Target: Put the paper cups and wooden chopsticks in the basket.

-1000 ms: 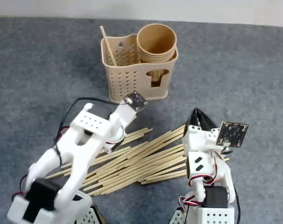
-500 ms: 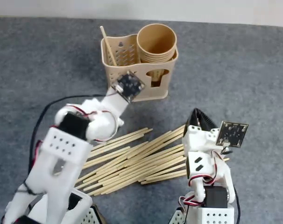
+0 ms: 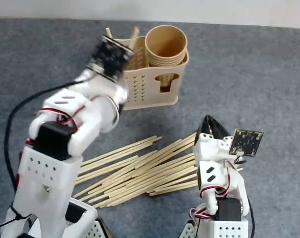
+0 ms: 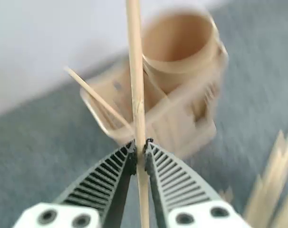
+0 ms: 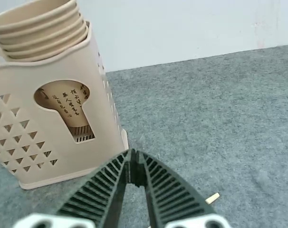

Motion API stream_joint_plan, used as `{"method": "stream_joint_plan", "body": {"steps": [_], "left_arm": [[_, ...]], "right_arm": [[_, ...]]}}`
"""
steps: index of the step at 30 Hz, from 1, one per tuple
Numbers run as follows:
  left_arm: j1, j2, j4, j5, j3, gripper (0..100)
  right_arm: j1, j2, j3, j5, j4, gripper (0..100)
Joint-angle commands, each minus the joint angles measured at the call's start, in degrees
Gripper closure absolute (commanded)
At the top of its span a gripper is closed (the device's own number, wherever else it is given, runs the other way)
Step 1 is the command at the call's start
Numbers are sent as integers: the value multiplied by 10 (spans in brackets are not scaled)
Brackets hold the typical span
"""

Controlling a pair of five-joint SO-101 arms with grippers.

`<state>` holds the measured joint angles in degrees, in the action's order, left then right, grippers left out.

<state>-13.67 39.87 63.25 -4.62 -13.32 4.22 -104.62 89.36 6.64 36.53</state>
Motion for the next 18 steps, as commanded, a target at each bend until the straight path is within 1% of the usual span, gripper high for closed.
{"method": "stream_joint_plan", "body": {"steps": [1,9,13,16,18], "left_arm": [[19,15,-106,23,26,995],[19,11,-277,32,25,995],[20,-31,-337,33,27,995],[37,-65,-385,34,22,995],[44,-87,-416,34,22,995]], "right_arm": [[-3,-8,-4,1,-22,994],[-3,-8,-4,1,-22,994],[15,-8,15,-4,-22,994],[25,-8,16,-35,-23,994],[25,-8,20,-39,-40,994]]}}
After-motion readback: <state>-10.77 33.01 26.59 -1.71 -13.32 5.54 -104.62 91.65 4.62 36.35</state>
